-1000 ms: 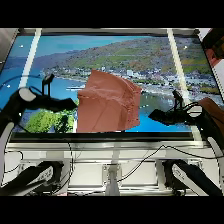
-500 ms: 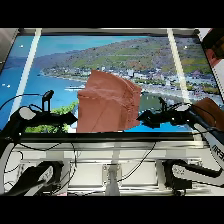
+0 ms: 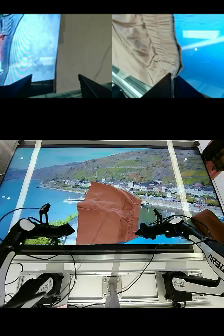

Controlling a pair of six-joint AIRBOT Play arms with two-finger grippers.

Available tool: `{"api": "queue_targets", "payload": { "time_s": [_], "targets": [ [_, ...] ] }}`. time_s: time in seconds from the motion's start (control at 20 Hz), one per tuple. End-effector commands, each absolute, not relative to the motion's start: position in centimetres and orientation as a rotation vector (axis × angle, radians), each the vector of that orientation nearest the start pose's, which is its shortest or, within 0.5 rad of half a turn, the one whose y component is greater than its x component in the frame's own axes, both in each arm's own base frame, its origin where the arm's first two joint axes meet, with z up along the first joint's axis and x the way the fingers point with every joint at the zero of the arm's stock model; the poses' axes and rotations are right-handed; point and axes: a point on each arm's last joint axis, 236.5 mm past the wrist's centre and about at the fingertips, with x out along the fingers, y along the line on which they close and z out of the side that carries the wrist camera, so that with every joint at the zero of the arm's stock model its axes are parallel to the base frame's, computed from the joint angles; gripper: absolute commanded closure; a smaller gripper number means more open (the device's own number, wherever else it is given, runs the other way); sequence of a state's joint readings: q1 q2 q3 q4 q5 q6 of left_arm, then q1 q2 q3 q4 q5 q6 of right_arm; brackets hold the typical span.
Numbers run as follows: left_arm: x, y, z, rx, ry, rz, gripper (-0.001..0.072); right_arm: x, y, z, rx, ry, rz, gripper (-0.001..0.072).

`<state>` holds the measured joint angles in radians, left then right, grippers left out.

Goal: Fold the clothes and pants, and hang the long-sleeved shirts on hangers.

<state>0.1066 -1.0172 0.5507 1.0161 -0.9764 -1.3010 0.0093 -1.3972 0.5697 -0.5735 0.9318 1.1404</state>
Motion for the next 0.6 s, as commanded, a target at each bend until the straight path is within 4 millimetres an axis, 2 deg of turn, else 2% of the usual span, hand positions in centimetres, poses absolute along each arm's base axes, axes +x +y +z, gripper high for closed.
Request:
{"api": "queue_targets", "payload": {
  "time_s": [0.0, 0.1, 0.3, 0.4, 0.55],
  "targets": [
    [26.0, -8.3, -9.4, -0.441, 1.409, -0.277, 0.0091, 27.2, 16.3, -12.4, 0.781, 1.492, 0.390, 0.0692],
    [25.3, -9.7, -10.0, -0.467, 1.452, -0.352, 0.0090, 27.2, 16.3, -12.4, 0.781, 1.491, 0.390, 0.0691],
    [24.6, -11.0, -10.7, -0.515, 1.496, -0.410, 0.0093, 27.2, 16.3, -12.3, 0.781, 1.491, 0.390, 0.0692],
    [23.6, -11.4, -10.8, -0.512, 1.536, -0.453, 0.0203, 27.3, 16.3, -12.3, 0.779, 1.489, 0.392, 0.0692],
    [23.4, -11.7, -11.3, -0.538, 1.558, -0.454, 0.0213, 27.3, 16.3, -12.3, 0.758, 1.481, 0.412, 0.0692]
  ]
}}
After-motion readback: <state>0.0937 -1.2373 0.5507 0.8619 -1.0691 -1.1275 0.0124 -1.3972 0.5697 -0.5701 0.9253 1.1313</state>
